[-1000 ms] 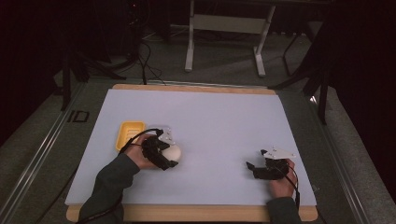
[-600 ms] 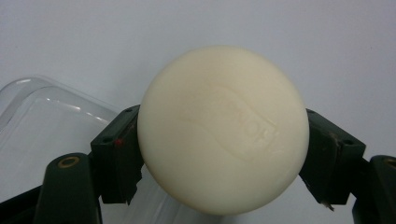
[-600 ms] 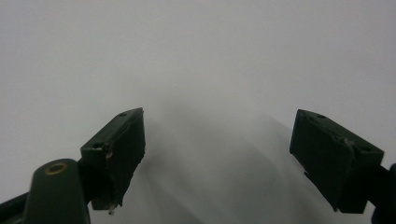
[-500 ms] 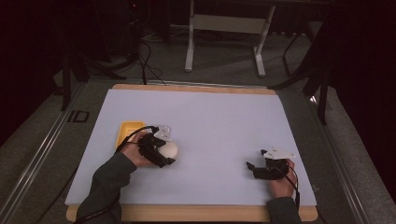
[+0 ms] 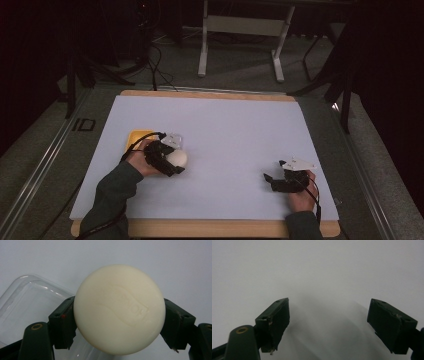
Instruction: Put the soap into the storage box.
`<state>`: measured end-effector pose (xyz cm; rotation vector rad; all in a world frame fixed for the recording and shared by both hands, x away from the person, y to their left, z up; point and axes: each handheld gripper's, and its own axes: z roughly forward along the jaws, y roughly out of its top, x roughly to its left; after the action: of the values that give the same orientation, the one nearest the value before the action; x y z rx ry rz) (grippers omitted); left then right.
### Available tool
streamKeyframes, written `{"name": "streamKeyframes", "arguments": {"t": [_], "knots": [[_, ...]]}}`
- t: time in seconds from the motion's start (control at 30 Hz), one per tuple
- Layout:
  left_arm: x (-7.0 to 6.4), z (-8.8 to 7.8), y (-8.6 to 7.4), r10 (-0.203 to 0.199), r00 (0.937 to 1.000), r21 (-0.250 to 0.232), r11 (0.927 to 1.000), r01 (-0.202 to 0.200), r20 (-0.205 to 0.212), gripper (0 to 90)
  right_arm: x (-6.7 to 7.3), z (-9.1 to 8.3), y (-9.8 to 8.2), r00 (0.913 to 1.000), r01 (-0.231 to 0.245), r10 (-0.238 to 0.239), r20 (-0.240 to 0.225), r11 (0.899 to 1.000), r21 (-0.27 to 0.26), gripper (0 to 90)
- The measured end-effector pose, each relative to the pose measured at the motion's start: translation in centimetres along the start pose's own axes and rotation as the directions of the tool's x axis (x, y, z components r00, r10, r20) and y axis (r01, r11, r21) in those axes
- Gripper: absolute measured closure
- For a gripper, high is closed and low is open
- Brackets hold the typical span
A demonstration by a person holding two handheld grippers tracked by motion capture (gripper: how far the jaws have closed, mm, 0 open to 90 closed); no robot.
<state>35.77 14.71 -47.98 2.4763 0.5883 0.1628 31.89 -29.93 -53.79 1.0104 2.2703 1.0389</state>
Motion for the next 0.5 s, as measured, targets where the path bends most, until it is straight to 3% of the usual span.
{"name": "streamKeyframes", "arguments": {"t": [0.5], "knots": [[0.35, -0.69, -0.09, -0.015, 0.9997, -0.011, 0.9998, 0.014, -0.021, 25.2, -0.02, 0.00, 0.00, 1.0000, -0.001, 0.001, -0.001, 1.000, -0.002, 17.8]]}}
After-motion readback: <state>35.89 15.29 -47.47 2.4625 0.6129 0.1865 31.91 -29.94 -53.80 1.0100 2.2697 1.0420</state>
